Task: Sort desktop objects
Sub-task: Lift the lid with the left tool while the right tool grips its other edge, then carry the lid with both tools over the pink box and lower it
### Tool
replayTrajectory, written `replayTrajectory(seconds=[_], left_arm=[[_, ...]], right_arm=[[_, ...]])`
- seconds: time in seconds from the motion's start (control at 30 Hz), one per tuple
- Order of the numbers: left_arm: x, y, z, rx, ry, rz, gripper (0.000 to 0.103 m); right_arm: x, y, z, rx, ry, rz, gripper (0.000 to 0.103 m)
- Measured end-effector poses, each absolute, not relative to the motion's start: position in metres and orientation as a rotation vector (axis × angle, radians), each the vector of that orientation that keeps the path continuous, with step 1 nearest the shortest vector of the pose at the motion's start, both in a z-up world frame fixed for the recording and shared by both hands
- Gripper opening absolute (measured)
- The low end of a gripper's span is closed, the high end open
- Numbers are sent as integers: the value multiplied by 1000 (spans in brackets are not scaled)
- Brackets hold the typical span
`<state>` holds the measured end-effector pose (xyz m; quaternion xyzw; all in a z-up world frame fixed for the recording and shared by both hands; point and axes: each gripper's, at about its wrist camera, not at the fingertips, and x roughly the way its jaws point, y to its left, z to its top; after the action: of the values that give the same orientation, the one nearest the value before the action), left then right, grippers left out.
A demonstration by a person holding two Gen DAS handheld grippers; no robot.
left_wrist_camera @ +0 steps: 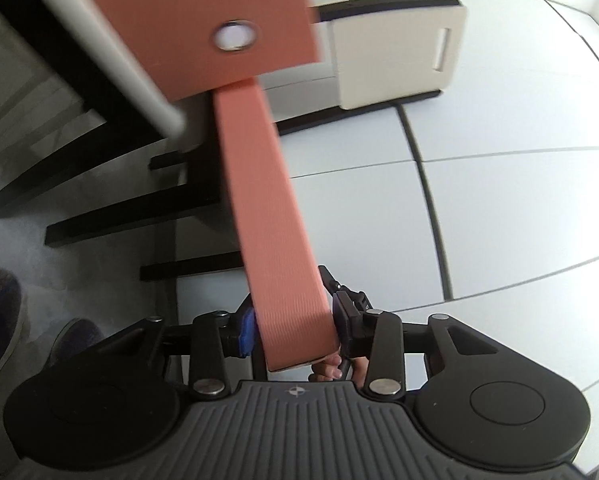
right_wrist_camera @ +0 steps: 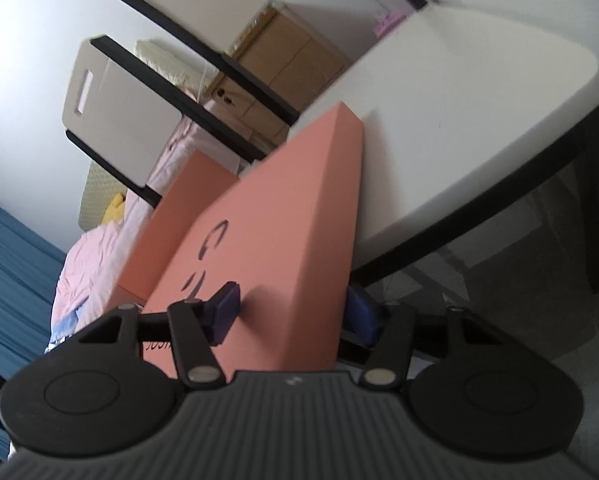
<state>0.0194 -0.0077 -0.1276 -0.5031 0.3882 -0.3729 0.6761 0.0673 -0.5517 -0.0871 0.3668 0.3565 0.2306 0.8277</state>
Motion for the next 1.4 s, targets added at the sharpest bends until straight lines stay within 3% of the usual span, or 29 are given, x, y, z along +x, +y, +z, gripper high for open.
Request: replayTrajectory(seconds=[0.37,0.6,0.83,1.07,1.33,1.4], left_arm=[[14,14,-42,-1024,649,-922,50],[17,72,-3,-994,492,-836,50],[21,152,19,-1071,341,-607,50],[45,207,6,-1110,291,-431,50],[67,208,-4,-993,306,-290,52],[65,204,-2,-930,308,-215,53]], right_arm=[[30,-542,10,754,586,454,59],[71,-487,49,735,501,537,60],[160,-389,51,769,519,665,60],[248,-302,17,797,571,723,60],[273,-272,-26,786,558,708,60],[274,-267,-36,759,570,685,56]])
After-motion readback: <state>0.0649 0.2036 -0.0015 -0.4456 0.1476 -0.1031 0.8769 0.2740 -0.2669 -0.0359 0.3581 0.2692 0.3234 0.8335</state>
